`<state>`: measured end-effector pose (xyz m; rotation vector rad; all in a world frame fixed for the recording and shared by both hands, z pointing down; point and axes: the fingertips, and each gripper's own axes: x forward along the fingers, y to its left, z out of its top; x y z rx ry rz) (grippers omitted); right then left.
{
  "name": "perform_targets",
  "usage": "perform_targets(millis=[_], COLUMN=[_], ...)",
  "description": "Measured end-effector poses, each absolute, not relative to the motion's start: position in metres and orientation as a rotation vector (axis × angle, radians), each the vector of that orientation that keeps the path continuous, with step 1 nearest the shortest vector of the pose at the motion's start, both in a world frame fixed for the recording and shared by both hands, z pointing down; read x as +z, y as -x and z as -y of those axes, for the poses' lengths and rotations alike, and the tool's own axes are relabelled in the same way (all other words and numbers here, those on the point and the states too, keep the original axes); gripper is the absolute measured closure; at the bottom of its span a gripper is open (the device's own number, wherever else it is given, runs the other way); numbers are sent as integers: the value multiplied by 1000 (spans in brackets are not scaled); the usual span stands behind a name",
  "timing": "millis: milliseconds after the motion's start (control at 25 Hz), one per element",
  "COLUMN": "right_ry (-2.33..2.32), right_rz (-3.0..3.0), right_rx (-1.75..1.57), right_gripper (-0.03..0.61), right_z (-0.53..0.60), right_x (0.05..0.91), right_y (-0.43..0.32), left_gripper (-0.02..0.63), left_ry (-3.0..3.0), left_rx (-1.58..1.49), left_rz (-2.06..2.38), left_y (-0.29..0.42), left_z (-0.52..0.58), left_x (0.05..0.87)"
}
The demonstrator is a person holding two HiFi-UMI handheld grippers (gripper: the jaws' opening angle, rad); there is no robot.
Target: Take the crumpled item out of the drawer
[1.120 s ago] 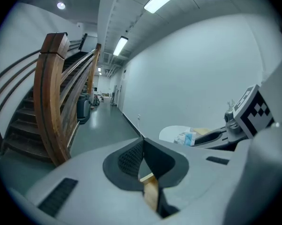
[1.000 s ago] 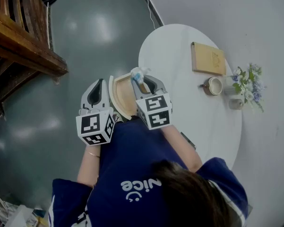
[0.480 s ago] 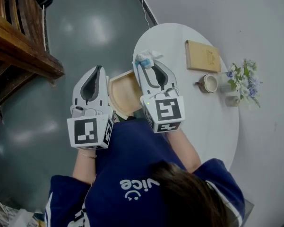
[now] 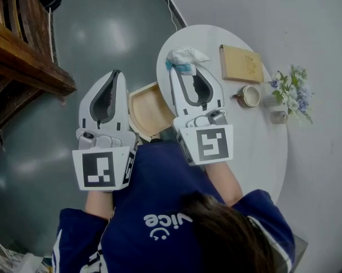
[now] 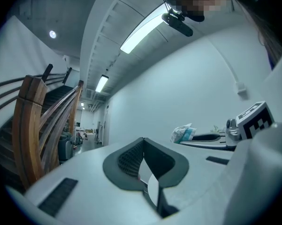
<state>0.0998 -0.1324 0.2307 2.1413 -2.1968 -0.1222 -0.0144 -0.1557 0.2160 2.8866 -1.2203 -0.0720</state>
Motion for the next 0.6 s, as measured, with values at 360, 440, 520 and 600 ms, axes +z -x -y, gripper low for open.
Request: perform_targets(millis=[360, 440, 520, 600], right_ry=[-2123, -2120, -2119, -2118], right_rz=[2220, 2219, 2217, 2212], right_rx=[-145, -147, -145, -136], right_gripper=[457, 457, 457, 457], right_z=[125, 125, 124, 124], right_x=[231, 232, 233, 235], right_y=[-96, -95, -95, -95], left_gripper=[609, 609, 609, 609], left_ry=[-2874, -2872, -2871, -2873], left_rx=[-71, -70, -68, -62], left_rz=[1220, 1221, 1219, 1215], left_y=[13, 13, 13, 12], left_z=[151, 151, 151, 151], left_x=[221, 222, 223, 224])
